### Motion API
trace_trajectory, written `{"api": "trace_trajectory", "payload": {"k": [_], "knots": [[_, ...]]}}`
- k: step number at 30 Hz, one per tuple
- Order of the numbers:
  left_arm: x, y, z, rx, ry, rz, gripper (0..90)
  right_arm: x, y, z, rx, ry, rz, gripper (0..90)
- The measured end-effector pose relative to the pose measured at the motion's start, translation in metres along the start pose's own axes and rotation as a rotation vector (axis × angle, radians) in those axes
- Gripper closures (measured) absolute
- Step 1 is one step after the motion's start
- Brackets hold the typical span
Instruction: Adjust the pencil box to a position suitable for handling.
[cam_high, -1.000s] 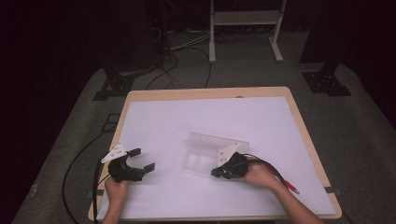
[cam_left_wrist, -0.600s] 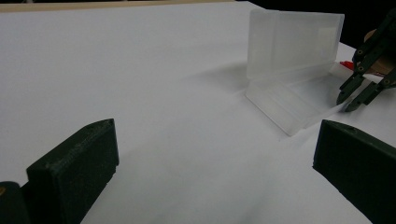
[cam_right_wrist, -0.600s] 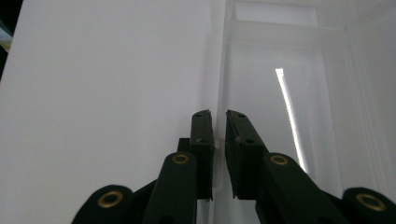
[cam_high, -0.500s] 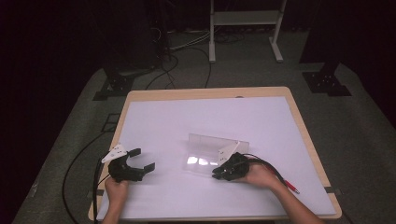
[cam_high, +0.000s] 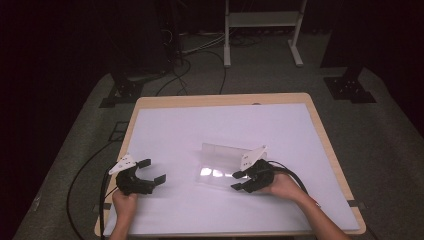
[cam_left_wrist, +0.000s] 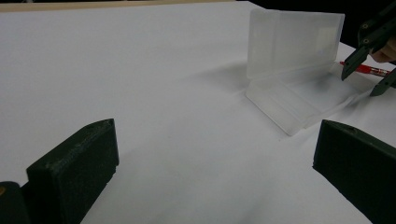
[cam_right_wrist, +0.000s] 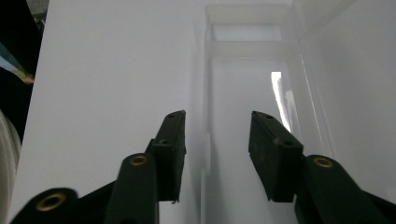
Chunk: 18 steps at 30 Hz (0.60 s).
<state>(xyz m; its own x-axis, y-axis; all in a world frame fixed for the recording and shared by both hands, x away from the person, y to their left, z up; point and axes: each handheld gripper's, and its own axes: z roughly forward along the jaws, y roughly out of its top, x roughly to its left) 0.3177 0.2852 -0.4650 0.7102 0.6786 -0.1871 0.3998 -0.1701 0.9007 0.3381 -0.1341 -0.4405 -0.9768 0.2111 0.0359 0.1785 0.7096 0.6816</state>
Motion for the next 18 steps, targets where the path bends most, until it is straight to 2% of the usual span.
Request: {"api": "trace_trajectory", "payload": {"k": [11, 18], "knots": [[0.0, 0.0, 0.0, 0.0, 0.0, -0.001, 0.0, 0.003, -0.009, -0.021, -0.031, -0.031, 0.054, 48.5], [0.0, 0.0, 0.0, 0.001, 0.0, -0.001, 0.0, 0.005, -0.015, -0.035, -0.046, -0.067, 0.056, 47.6]]}}
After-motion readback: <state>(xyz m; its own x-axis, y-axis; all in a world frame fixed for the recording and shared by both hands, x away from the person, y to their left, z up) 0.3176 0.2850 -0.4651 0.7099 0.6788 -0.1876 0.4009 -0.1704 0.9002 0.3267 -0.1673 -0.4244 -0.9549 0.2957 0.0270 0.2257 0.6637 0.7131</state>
